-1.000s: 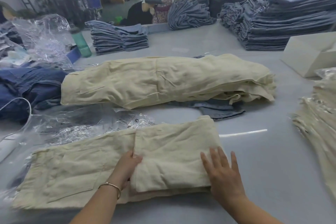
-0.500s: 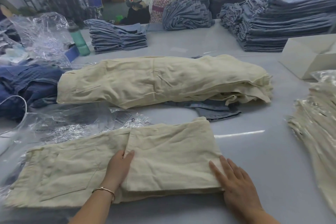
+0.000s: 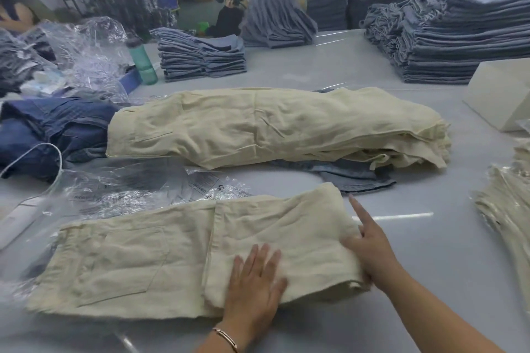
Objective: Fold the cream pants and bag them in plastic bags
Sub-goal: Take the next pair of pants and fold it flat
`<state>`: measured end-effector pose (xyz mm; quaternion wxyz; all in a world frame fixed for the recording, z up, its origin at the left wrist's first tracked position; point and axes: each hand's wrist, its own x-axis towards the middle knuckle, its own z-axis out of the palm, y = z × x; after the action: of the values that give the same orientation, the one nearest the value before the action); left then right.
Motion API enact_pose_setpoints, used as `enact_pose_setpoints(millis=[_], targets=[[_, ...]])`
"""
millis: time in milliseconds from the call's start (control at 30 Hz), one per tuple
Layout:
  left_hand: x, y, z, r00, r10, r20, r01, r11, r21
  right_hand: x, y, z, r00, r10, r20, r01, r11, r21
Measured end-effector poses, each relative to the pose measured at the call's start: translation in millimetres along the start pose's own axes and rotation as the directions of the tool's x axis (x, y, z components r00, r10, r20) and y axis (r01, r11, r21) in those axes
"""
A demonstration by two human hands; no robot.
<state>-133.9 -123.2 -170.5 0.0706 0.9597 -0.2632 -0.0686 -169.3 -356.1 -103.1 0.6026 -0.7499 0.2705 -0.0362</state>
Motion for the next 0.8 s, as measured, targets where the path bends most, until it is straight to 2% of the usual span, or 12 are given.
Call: enact_pose_setpoints(millis=[100,167,233,267,333,367,400,467,533,600,700,800], targets=[[12,-14,9,0.996,-0.076,-0.057,0.077,0.997,0.029,-2,-7,-21,0.995,-0.073,-0.068,0.085,0.976,0.199],[17,-18,6,0.998,-0.054,0.02,0.051,0.994,0.097,-6,3,-34,0.992,-0.061,-0.114,0.081,0.981,0.178],[20,-22,-1,0.995,-0.027,0.095,0.019,0.997,0.081,-7,20,-40,0.983,-0.054,-0.178,0.043,0.997,-0.065],[21,-26,-5,0.996,-0.022,0.085,0.018,0.999,0.05,-7,29,-41,0.978,-0.05,-0.202,-0.016,0.95,-0.312],[16,-42,-15,0.996,-0.073,-0.055,0.07,0.996,-0.055,-8,40,-31,0.98,-0.096,-0.174,-0.085,0.592,-0.801],[10,-55,-23,0.973,-0.158,-0.168,0.134,0.98,-0.149,-11,37,-23,0.978,-0.148,-0.15,-0.07,0.444,-0.893],[0,-71,-31,0.922,-0.278,-0.268,0.214,0.946,-0.245,-13,33,-13,0.972,-0.205,-0.119,-0.034,0.374,-0.927],[-23,-114,-44,0.756,-0.548,-0.356,0.421,0.825,-0.376,-14,27,15,0.939,-0.343,-0.014,0.132,0.4,-0.907],[-46,-157,-54,0.56,-0.781,-0.276,0.639,0.62,-0.455,-13,28,48,0.86,-0.498,0.111,0.349,0.415,-0.841],[-63,-194,-63,0.415,-0.894,-0.171,0.734,0.44,-0.518,-18,24,81,0.776,-0.58,0.248,0.521,0.366,-0.771],[-74,-232,-69,0.358,-0.933,-0.029,0.745,0.304,-0.593,-26,28,123,0.751,-0.53,0.394,0.61,0.327,-0.722],[-75,-261,-70,0.327,-0.942,0.082,0.721,0.192,-0.666,-30,37,141,0.772,-0.462,0.438,0.602,0.307,-0.737]])
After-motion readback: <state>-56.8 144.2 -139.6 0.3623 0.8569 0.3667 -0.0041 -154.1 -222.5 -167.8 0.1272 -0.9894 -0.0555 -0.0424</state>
